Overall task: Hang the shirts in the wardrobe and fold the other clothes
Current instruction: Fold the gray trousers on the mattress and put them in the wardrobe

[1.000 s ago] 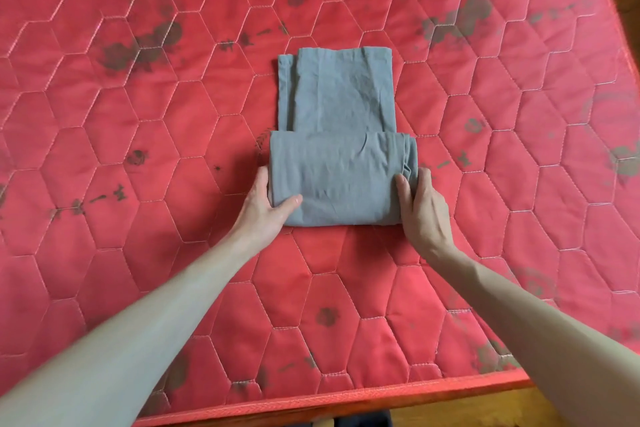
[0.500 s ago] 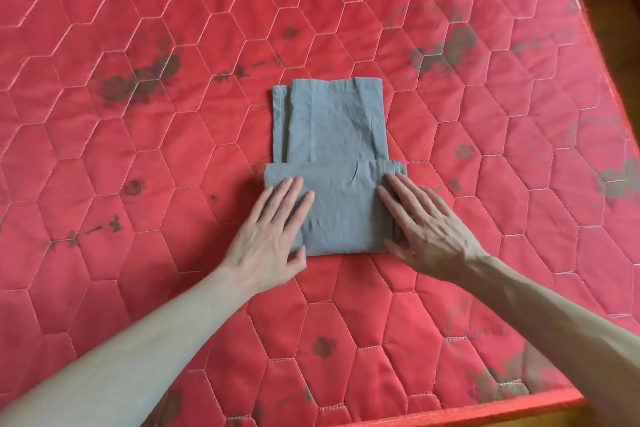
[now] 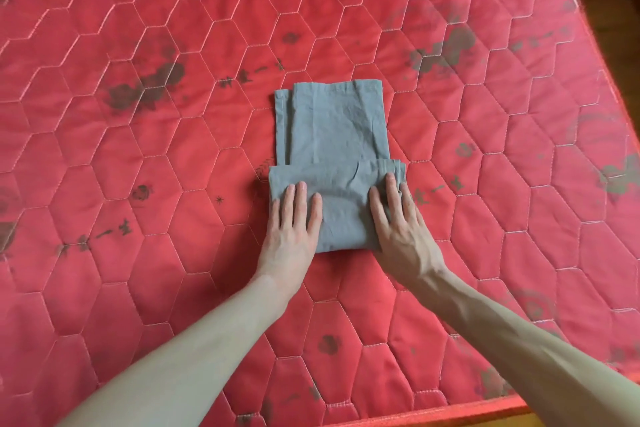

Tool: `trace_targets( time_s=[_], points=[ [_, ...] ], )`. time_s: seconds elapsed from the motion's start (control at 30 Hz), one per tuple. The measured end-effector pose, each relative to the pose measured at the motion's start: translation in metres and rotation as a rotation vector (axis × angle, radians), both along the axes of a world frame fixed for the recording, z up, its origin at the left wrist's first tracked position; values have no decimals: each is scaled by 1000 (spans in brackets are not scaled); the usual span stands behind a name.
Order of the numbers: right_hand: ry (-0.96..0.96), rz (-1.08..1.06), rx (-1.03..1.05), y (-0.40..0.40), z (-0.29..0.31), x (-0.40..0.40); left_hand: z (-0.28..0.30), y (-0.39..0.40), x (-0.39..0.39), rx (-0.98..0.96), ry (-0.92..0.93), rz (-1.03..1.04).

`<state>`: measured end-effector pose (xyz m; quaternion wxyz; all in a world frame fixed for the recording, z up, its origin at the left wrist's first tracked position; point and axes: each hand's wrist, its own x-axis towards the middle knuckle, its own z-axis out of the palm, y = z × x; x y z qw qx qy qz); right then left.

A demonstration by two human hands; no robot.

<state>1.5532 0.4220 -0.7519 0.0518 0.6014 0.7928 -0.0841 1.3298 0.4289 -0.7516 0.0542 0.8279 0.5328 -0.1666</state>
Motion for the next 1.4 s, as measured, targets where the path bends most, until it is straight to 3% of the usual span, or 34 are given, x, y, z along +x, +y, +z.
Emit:
trace_targets(
  time_s=[0.2, 0.43, 0.6, 0.7, 0.83, 1.07, 1.2, 1.33, 1.4],
  points=[
    [212, 9, -56, 1, 37, 26, 65, 5, 6, -187, -50, 42],
    [307, 34, -167, -17, 87, 48, 110, 11, -22, -470, -318, 80],
    [676, -308, -245, -23, 95, 52, 92, 31, -60, -789, -733, 483],
    [959, -624, -135, -25, 80, 36, 72, 30, -70, -748, -1008, 773],
    [1076, -913, -20, -16, 44, 10, 45, 28, -61, -579, -1171, 1051],
    [991, -962, -56, 13, 16, -9, 21, 29, -26, -342, -977, 1123],
    [659, -974, -103, 23, 2, 0, 21, 34, -12, -389, -968, 1207],
    [522, -688, 91, 25, 4, 6, 21, 43, -15, -404, -951, 1225],
    [557, -638, 49, 27, 5, 7, 18, 48, -21, -436, -977, 1245]
  ],
)
